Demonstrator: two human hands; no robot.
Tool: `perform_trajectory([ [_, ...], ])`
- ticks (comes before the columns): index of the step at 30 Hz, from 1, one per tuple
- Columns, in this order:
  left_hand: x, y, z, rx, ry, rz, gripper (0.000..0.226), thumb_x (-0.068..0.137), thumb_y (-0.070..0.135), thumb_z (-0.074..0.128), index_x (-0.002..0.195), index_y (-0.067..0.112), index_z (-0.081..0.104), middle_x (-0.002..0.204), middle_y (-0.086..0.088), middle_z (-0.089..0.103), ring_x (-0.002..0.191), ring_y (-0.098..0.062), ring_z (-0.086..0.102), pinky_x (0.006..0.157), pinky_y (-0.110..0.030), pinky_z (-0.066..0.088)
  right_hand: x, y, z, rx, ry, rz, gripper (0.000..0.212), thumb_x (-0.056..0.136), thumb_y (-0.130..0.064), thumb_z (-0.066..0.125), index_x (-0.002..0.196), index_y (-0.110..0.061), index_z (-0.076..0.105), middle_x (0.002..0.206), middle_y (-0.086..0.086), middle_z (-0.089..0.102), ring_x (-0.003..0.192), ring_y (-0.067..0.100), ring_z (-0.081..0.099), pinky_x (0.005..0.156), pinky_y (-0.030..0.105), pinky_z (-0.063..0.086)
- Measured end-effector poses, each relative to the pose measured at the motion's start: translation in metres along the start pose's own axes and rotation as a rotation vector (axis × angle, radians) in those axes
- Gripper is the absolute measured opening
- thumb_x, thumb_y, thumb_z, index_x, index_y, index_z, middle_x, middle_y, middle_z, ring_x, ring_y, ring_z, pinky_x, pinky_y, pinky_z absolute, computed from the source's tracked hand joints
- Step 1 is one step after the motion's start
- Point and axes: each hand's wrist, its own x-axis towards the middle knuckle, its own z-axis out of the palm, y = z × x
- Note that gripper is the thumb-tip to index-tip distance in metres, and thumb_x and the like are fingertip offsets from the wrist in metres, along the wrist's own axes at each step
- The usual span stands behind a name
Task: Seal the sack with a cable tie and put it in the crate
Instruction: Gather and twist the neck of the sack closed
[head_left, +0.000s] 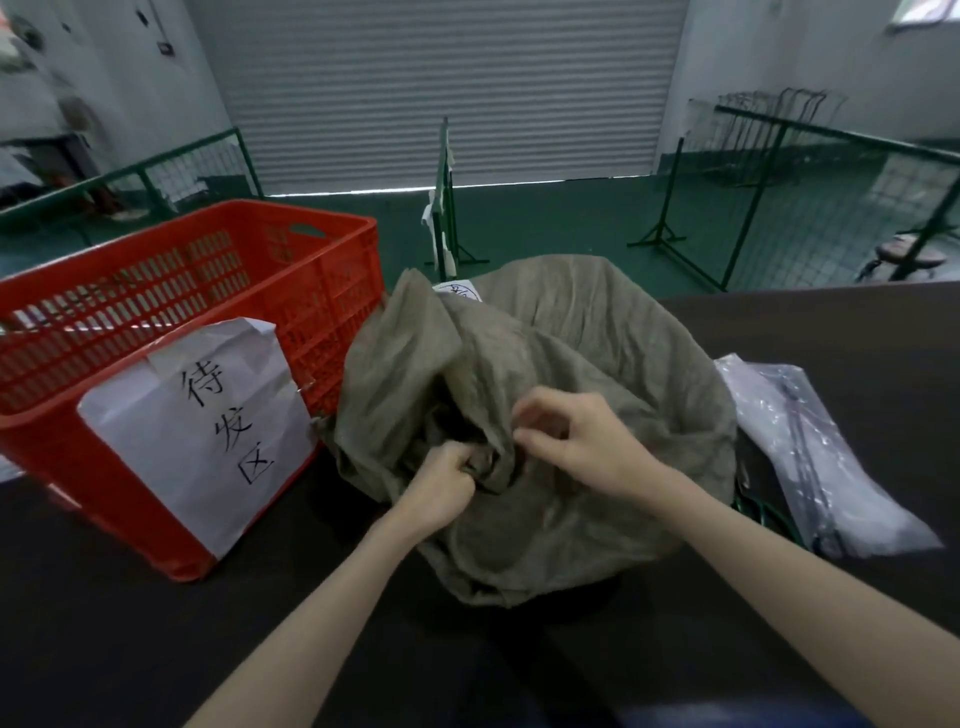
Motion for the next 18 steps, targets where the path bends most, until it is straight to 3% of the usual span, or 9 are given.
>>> perform_trajectory([
  [2, -0.016, 0.006, 0.013, 0.008, -0.141, -0.052, 0.035, 0.080, -0.002, 0.044, 0.098, 0.009, 0.071, 0.116, -0.005, 0.068, 0.115, -0.018, 0.058, 0.094, -0.022, 0.044, 0.005, -0.001, 0.001, 0.017, 0.189, 0.002, 0.024, 0.079, -0.015, 0.068, 0.100, -0.008, 0.062, 0.088, 0.004, 0.068, 0.076, 0.017, 0.061, 0.073, 0.026, 0.050],
  [4, -0.036, 0.009, 0.026, 0.013, -0.349, -0.107, 0.040, 0.087, 0.009, 0.044, 0.123, 0.007, 0.060, 0.134, -0.005, 0.055, 0.128, -0.017, 0.045, 0.105, -0.020, 0.031, 0.010, -0.001, 0.005, -0.021, 0.237, 0.051, 0.045, 0.078, -0.022, 0.070, 0.120, -0.013, 0.054, 0.114, 0.005, 0.061, 0.102, 0.022, 0.056, 0.092, 0.034, 0.046],
  [6, -0.059, 0.009, 0.034, -0.032, -0.480, -0.206, 0.058, 0.087, 0.033, 0.046, 0.142, 0.012, 0.039, 0.147, -0.004, 0.041, 0.137, -0.020, 0.035, 0.111, -0.021, 0.026, 0.017, 0.002, 0.009, -0.138, 0.110, 0.181, 0.073, 0.078, -0.031, 0.072, 0.140, -0.021, 0.035, 0.142, 0.004, 0.041, 0.126, 0.025, 0.038, 0.108, 0.042, 0.032],
  [8, -0.076, 0.000, 0.035, -0.016, -0.484, -0.330, 0.065, 0.089, 0.041, 0.056, 0.141, 0.008, 0.037, 0.145, -0.009, 0.044, 0.136, -0.023, 0.040, 0.106, -0.024, 0.033, 0.019, 0.009, 0.016, -0.228, -0.061, 0.318, 0.091, 0.076, -0.034, 0.073, 0.148, -0.027, 0.017, 0.154, 0.003, 0.026, 0.135, 0.028, 0.028, 0.110, 0.046, 0.024],
  [10, -0.086, -0.004, 0.030, 0.018, -0.461, -0.387, 0.054, 0.090, 0.041, 0.056, 0.133, 0.009, 0.046, 0.137, -0.011, 0.051, 0.128, -0.023, 0.048, 0.100, -0.027, 0.039, 0.016, 0.018, 0.025, -0.143, -0.176, 0.343, 0.087, 0.077, -0.020, 0.070, 0.148, -0.027, 0.020, 0.149, 0.006, 0.041, 0.134, 0.028, 0.038, 0.111, 0.043, 0.029],
  [12, -0.082, 0.007, 0.029, -0.022, -0.454, -0.287, 0.032, 0.093, 0.031, 0.050, 0.123, 0.019, 0.053, 0.131, -0.004, 0.054, 0.121, -0.017, 0.049, 0.098, -0.024, 0.038, 0.008, 0.029, 0.032, -0.056, -0.233, 0.286, 0.068, 0.077, -0.004, 0.061, 0.139, -0.020, 0.042, 0.134, 0.006, 0.059, 0.127, 0.021, 0.049, 0.106, 0.031, 0.038],
  [13, -0.083, 0.014, 0.025, -0.019, -0.470, -0.186, 0.032, 0.093, 0.028, 0.050, 0.124, 0.022, 0.053, 0.132, 0.004, 0.053, 0.123, -0.013, 0.047, 0.101, -0.021, 0.035, 0.004, 0.037, 0.035, -0.081, -0.264, 0.265, 0.056, 0.076, 0.000, 0.057, 0.129, -0.016, 0.054, 0.126, 0.005, 0.064, 0.122, 0.019, 0.053, 0.102, 0.029, 0.041],
  [16, -0.081, 0.015, 0.007, -0.066, -0.470, -0.116, 0.042, 0.092, 0.029, 0.057, 0.133, 0.028, 0.049, 0.127, 0.022, 0.047, 0.123, 0.002, 0.042, 0.096, -0.004, 0.030, -0.005, 0.062, 0.042, -0.302, -0.437, 0.292, 0.027, 0.071, -0.011, 0.047, 0.090, -0.006, 0.065, 0.103, 0.011, 0.066, 0.103, 0.030, 0.061, 0.086, 0.043, 0.051],
  [18, -0.081, 0.008, -0.009, -0.168, -0.506, -0.144, 0.038, 0.092, 0.027, 0.058, 0.128, 0.038, 0.049, 0.122, 0.027, 0.049, 0.114, 0.010, 0.047, 0.089, 0.004, 0.031, -0.011, 0.081, 0.043, -0.388, -0.537, 0.304, 0.020, 0.069, -0.009, 0.048, 0.080, -0.001, 0.062, 0.097, 0.013, 0.062, 0.094, 0.033, 0.060, 0.077, 0.048, 0.051],
])
